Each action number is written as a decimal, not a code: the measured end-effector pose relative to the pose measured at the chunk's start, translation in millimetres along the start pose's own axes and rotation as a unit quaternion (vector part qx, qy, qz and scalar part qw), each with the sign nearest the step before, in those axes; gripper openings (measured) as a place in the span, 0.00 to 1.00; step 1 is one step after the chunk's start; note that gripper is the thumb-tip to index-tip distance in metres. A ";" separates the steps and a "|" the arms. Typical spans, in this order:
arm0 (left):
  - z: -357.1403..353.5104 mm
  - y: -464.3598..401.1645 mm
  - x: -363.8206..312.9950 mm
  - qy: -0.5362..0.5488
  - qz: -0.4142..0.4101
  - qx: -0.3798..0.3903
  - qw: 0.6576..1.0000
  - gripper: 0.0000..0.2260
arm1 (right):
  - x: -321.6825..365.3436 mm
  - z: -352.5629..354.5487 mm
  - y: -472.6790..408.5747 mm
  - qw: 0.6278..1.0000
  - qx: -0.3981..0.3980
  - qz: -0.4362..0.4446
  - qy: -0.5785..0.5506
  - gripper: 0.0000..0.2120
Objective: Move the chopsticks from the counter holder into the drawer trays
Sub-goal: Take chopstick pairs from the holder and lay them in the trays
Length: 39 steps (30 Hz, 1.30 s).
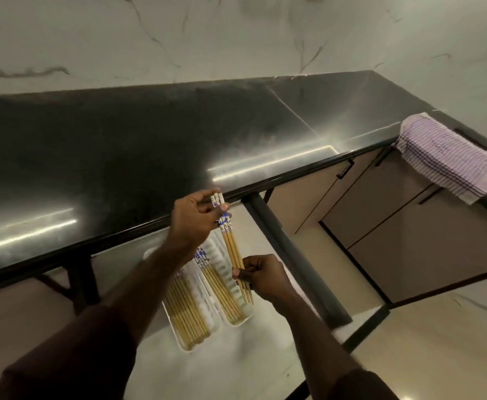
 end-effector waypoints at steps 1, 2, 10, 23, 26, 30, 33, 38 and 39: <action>-1.1 -3.5 11.7 -0.020 0.006 -0.004 1.000 0.18 | -6.2 -2.7 -8.8 1.000 -0.009 0.003 0.018 0.11; -2.3 -5.7 22.6 -0.040 0.014 -0.006 0.999 0.17 | -12.9 -4.8 -16.2 0.999 -0.020 0.005 0.035 0.11; -19.2 -18.0 105.5 -0.108 0.108 -0.036 0.988 0.10 | -76.7 -24.7 -50.6 0.986 -0.081 -0.013 0.146 0.10; -39.5 -38.0 168.6 -0.167 0.206 -0.023 0.964 0.19 | -105.5 -46.6 -74.5 0.955 -0.100 -0.056 0.272 0.10; -41.3 -40.5 174.9 -0.224 0.213 -0.026 0.951 0.21 | -106.4 -53.9 -77.4 0.947 -0.099 -0.050 0.300 0.10; -45.3 -40.8 178.7 -0.294 0.213 -0.028 0.931 0.19 | -108.8 -63.9 -78.7 0.943 -0.093 -0.033 0.318 0.10; -49.1 -38.8 184.3 -0.338 0.203 -0.008 0.919 0.14 | -109.4 -67.5 -79.3 0.941 -0.093 -0.026 0.324 0.10; -57.7 -38.3 191.0 -0.397 0.182 0.031 0.899 0.09 | -109.7 -69.0 -78.6 0.938 -0.092 -0.006 0.333 0.12; -60.4 -37.9 191.7 -0.406 0.180 0.046 0.895 0.09 | -109.8 -69.5 -78.0 0.938 -0.090 0.001 0.333 0.13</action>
Point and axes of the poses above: each hand's wrist, its own y-axis away from the middle knuckle, its own z-axis out of the back of the hand, x = y × z, the point moved 6 cm from there along -y, towards the middle knuckle, and after that the axes turned 5 degrees about -y, right-handed, at the moved point
